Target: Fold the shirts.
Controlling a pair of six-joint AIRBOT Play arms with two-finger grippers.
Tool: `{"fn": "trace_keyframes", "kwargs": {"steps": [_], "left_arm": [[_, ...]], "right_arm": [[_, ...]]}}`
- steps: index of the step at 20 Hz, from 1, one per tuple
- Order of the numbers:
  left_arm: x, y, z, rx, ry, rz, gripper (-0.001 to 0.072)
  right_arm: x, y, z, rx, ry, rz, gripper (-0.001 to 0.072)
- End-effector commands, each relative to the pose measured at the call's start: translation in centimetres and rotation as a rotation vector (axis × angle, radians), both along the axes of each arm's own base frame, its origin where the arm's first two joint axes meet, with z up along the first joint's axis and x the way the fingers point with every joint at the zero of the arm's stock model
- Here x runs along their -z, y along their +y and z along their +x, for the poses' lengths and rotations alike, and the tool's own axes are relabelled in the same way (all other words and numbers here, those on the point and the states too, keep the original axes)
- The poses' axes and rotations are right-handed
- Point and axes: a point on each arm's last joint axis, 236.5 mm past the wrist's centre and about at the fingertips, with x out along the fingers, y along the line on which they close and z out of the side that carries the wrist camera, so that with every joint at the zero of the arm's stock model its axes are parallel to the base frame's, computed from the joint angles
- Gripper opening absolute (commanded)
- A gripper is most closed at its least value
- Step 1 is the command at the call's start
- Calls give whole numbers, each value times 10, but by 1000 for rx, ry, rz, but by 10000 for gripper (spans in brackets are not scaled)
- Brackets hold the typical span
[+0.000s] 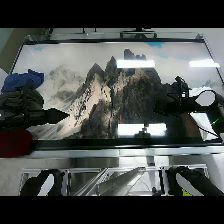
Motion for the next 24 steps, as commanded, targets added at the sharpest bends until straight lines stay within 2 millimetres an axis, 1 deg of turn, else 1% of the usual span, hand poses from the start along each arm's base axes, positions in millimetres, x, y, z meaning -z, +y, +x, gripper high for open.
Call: {"fn": "trace_keyframes", "kwargs": {"steps": [1,3,4,5,7,8,10,11,13,14,15,16,17,18,19,20,21,22,24], "left_arm": [[0,1,2,-7,-7,3,-1],[1,9,10,-35,-32,39,1],[0,20,19,-64,-64,87,138],[-8,36,32,-115,-102,135,349],[-35,84,68,-256,-204,233,720],[-48,116,87,-331,-242,296,720],[-66,176,123,-447,-282,387,720],[-73,201,144,-496,-301,404,720],[-81,258,192,-586,-344,448,720],[-79,284,217,-617,-356,465,720],[-68,310,243,-634,-355,492,720],[-50,334,267,-637,-344,526,720],[-26,352,289,-633,-325,552,720],[5,368,308,-627,-295,568,720],[40,379,325,-628,-267,566,720],[74,388,336,-647,-248,561,720],[107,397,344,-679,-234,560,720],[141,405,347,-716,-222,566,720],[193,411,343,-744,-181,575,706]], "right_arm": [[0,0,0,-1,2,0,15],[0,0,0,-1,2,0,15],[0,0,0,-1,2,0,15],[0,0,0,-1,2,0,15],[0,0,0,-1,2,0,15],[0,0,0,-1,2,0,15],[0,0,0,-1,2,0,15],[1,0,0,-1,2,0,15],[0,0,0,-1,2,0,15],[0,0,0,-1,2,0,15],[0,0,0,-1,2,0,15],[0,0,0,-1,2,0,15],[0,0,0,-1,1,0,15],[0,0,0,-1,1,0,15],[0,0,0,-1,2,0,15],[0,0,0,-1,2,0,15],[1,0,0,-1,2,0,15],[1,0,0,-1,2,0,15],[0,0,0,-1,2,0,15]]}}
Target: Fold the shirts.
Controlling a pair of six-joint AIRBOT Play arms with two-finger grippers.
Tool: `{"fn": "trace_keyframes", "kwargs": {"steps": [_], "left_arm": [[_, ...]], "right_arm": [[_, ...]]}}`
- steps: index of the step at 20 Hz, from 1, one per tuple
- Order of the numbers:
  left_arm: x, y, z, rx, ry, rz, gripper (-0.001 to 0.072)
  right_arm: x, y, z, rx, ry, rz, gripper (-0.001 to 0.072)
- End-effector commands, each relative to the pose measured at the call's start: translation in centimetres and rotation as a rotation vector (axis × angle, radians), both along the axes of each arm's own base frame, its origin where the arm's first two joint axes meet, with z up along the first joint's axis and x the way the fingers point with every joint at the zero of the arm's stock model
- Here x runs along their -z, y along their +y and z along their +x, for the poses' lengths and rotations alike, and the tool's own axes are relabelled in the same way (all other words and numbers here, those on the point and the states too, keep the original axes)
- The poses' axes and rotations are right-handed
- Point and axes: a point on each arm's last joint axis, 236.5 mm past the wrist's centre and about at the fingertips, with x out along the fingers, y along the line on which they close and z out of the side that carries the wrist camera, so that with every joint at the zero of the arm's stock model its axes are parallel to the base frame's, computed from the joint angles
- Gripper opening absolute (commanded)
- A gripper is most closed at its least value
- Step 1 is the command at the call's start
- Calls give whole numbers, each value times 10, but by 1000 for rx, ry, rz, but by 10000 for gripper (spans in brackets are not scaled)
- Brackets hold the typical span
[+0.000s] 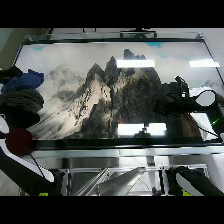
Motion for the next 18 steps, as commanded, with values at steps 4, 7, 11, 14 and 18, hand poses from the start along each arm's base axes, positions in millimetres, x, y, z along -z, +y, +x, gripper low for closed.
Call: {"fn": "trace_keyframes", "kwargs": {"steps": [4,7,11,14,18], "left_arm": [[120,8,2,-7,115,-25,405],[108,-4,1,19,124,-48,19],[-36,-59,30,81,-165,-270,18],[-208,-150,19,298,-459,-448,19],[-337,-285,-48,606,-568,-492,18]], "right_arm": [[0,0,0,-1,1,0,15],[0,0,0,0,1,0,15],[0,0,0,-1,2,0,15],[0,0,0,0,1,0,15],[0,0,0,0,1,0,15]]}}
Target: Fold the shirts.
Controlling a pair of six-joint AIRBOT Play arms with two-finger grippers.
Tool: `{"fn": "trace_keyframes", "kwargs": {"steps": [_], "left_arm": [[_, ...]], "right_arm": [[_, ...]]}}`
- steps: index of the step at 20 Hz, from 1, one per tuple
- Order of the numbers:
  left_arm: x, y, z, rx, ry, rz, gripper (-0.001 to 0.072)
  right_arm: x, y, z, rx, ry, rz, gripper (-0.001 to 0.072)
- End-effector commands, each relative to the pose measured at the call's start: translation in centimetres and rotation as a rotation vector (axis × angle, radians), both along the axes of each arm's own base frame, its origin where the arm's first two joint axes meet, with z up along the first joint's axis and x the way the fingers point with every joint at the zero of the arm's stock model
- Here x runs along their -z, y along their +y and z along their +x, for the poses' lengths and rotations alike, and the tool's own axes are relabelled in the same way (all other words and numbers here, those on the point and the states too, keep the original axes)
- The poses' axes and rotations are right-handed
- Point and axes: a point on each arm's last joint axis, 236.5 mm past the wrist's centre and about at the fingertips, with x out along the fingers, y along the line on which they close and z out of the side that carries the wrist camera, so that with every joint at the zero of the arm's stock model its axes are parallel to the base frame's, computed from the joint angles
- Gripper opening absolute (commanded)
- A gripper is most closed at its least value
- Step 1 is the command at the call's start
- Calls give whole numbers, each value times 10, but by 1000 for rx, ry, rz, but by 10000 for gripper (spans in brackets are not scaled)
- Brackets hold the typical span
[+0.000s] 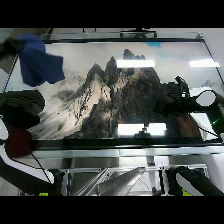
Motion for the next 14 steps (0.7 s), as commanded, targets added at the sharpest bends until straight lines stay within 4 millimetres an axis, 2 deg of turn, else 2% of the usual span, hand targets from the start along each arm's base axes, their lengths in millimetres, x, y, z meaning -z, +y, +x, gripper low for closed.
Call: {"fn": "trace_keyframes", "kwargs": {"steps": [1,3,5,7,9,11,12,14], "left_arm": [[-97,-128,-75,307,-105,-69,17],[-83,-191,-113,470,-27,-74,16],[-40,-239,-140,555,118,-22,15],[18,-272,-163,601,259,101,15],[66,-300,-183,645,365,189,15],[91,-325,-199,687,411,201,18],[98,-333,-205,701,422,204,204],[97,-337,-206,705,420,203,720]], "right_arm": [[0,0,0,-1,2,0,15],[0,0,0,0,1,0,15],[0,0,0,-1,2,0,15],[0,0,0,0,1,0,15],[0,0,0,0,1,0,15],[0,0,0,0,1,0,15],[0,0,0,0,1,0,15],[0,0,0,0,1,0,15]]}}
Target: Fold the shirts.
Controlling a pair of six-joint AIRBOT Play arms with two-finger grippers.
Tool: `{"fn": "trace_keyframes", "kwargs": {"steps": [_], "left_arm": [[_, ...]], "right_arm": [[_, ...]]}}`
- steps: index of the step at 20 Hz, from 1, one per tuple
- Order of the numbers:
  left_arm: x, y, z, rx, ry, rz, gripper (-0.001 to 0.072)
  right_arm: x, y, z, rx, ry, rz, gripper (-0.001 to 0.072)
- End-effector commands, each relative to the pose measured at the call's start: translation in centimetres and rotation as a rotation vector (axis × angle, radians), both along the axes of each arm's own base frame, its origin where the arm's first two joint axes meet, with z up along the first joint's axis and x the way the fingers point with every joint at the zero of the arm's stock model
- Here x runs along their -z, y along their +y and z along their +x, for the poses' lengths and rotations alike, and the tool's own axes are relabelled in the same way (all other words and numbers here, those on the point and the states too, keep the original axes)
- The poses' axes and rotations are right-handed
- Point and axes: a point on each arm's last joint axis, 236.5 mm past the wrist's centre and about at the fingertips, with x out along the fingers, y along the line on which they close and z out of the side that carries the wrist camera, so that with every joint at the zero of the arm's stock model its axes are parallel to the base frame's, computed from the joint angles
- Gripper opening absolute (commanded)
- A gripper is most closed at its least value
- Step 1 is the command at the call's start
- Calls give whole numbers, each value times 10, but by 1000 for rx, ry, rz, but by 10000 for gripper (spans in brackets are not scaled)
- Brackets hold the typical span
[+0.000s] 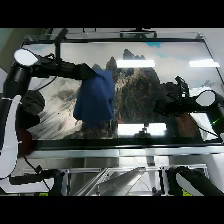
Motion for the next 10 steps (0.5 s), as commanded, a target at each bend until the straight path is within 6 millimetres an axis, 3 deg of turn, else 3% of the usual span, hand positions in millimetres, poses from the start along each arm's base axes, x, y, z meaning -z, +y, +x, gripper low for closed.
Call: {"fn": "trace_keyframes", "kwargs": {"steps": [1,3,6,8,10], "left_arm": [[14,-11,-14,26,30,47,720],[-10,11,-7,-17,49,34,720],[-32,68,-8,-111,171,36,720],[-23,103,-23,-132,287,65,719],[7,132,-42,-172,383,146,719]], "right_arm": [[0,0,0,-1,2,1,15],[0,0,0,-1,2,0,15],[0,0,0,-1,2,1,15],[-2,4,0,1,2,21,15],[-7,13,0,-1,-1,65,15]]}}
